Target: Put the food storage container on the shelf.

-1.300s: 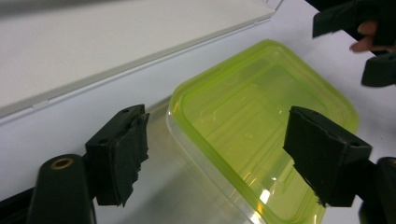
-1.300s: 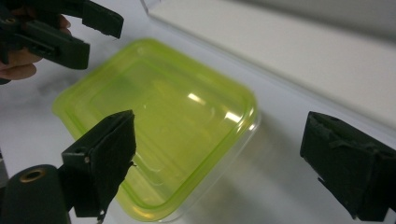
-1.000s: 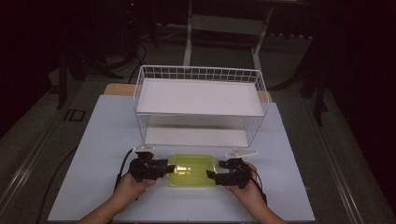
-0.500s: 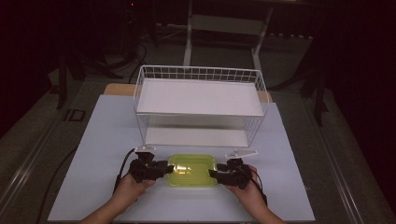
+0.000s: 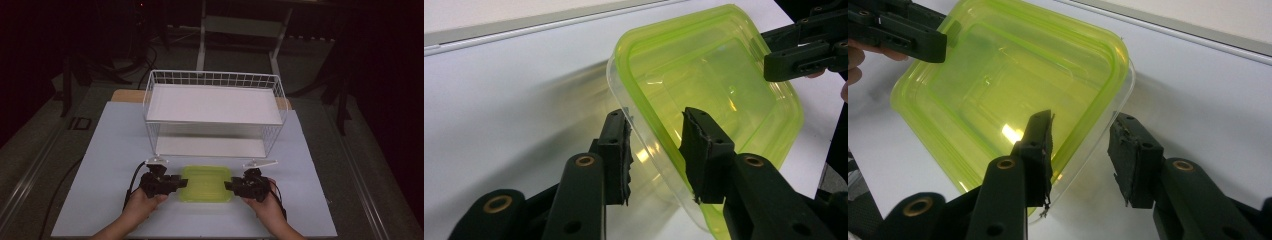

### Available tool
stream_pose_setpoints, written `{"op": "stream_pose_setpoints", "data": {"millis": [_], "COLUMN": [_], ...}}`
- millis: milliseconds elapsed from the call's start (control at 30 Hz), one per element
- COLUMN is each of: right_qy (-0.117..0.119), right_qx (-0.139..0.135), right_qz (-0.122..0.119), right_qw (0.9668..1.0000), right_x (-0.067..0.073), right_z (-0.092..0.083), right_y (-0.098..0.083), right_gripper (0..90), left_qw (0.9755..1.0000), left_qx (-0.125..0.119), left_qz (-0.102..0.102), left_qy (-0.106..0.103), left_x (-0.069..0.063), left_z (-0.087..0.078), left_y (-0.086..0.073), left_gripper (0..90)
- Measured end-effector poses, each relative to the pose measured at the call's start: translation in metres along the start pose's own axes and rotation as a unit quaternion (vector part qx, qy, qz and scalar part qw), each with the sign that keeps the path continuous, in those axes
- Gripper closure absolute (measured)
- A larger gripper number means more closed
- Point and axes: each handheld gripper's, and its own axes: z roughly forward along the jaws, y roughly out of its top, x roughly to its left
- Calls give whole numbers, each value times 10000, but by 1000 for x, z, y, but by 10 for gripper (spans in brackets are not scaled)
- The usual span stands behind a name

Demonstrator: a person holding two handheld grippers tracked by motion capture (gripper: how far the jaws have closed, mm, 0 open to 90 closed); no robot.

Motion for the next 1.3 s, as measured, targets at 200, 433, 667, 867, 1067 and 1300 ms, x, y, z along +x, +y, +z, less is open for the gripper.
{"op": "stream_pose_setpoints", "data": {"millis": [200,433,667,867,1067,1300], "right_qy": [-18,2,207,187,86,-10], "right_qx": [-4,-16,54,70,-72,-298], "right_qz": [39,132,231,279,183,115], "right_qw": [10000,9999,9995,9994,9998,9995], "right_x": [3,10,12,15,15,10], "right_z": [-3,-8,-12,-15,-24,-30], "right_y": [-1,-3,-6,-7,-3,10], "right_gripper": [649,691,728,760,781,782], "left_qw": [10000,10000,10000,10000,10000,9997], "left_qx": [-17,12,82,52,23,-222], "left_qz": [41,50,38,32,45,73], "left_qy": [-41,-53,26,62,-3,95], "left_x": [-4,-9,-18,-23,-25,-25], "left_z": [-3,-7,-12,-14,-13,-15], "left_y": [-2,-4,-6,-9,-9,11], "left_gripper": [673,712,745,767,788,796]}}
